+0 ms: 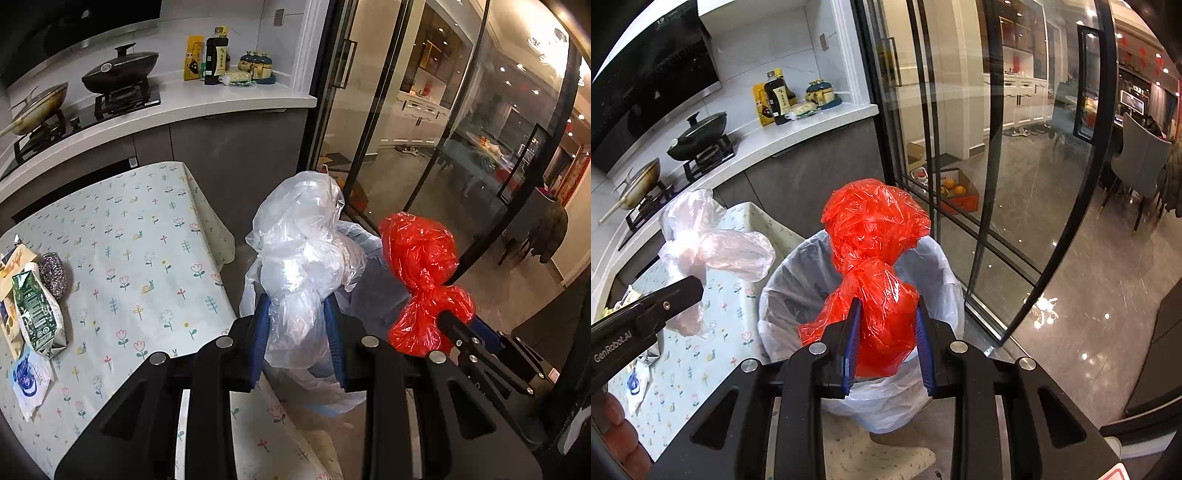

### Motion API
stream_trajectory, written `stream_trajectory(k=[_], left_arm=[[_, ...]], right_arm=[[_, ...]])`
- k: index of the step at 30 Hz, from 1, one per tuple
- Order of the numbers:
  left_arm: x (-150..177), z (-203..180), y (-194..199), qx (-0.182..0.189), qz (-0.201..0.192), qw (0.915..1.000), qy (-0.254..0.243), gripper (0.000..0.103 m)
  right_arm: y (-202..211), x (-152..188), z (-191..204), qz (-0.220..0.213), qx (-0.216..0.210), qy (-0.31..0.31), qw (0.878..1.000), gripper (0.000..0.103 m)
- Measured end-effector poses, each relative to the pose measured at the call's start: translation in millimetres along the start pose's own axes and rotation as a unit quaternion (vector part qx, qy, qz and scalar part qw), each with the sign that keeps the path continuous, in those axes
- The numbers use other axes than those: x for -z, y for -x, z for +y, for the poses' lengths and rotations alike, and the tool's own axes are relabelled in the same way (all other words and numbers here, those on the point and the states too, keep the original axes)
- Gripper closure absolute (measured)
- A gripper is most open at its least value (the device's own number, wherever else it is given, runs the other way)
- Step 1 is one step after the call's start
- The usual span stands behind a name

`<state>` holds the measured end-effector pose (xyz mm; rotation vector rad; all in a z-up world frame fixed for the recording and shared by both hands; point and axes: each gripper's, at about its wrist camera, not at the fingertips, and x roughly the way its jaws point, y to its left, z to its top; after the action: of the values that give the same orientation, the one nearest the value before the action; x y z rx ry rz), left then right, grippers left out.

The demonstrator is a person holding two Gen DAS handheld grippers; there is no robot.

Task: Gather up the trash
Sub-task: 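Carry both bags over the bin and open both grippers to drop them, then move both tools back over the remaining trash on the table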

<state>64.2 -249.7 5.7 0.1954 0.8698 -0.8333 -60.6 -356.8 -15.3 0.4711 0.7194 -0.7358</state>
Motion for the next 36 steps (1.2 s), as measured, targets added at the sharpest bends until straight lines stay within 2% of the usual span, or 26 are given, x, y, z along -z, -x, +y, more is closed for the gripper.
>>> stream_trajectory(k=[6,12,14,15,16,17,18,29,33,36], left_arm=[[-4.0,-7.0,-14.9,0.008,0.015,0.9999,-0.004,0.073],[-8.8,-11.3,-27.9,0.025,0.030,0.9992,-0.005,0.070],[-9.3,-12.0,-29.3,0.030,0.030,0.9991,-0.004,0.063],[-10.2,-11.5,-28.4,0.032,0.028,0.9991,-0.001,0.050],[-10.9,-10.3,-26.0,0.033,0.022,0.9992,0.004,0.038],[-11.6,-9.2,-23.7,0.031,0.015,0.9994,0.007,0.035],[-12.5,-8.3,-21.9,0.030,0.009,0.9995,0.008,0.031],[-13.5,15.6,-2.0,0.014,-0.011,0.9995,0.025,0.031],[-10.2,34.4,13.2,-0.006,-0.024,0.9991,0.035,0.031],[-6.2,57.1,25.6,-0.016,-0.030,0.9978,0.056,0.026]], right_arm=[[-9.4,-0.8,-1.9,0.008,0.005,-0.004,1.000,0.076],[-17.3,-5.0,0.1,0.011,0.005,0.000,1.000,0.070],[-19.0,-6.9,1.6,0.010,0.003,0.002,1.000,0.062],[-19.0,-7.8,2.0,0.009,0.001,0.002,1.000,0.058],[-18.6,-8.9,2.9,0.006,-0.002,0.002,1.000,0.048],[-17.6,-9.6,3.5,0.000,-0.002,0.002,1.000,0.042],[-16.5,-9.9,4.5,-0.004,-0.002,0.003,1.000,0.040],[-0.5,-9.5,21.0,-0.014,-0.015,0.010,1.000,0.039],[7.8,-7.5,35.1,-0.020,-0.025,0.019,0.999,0.039],[12.9,-4.2,49.6,-0.021,-0.036,0.028,0.999,0.039]])
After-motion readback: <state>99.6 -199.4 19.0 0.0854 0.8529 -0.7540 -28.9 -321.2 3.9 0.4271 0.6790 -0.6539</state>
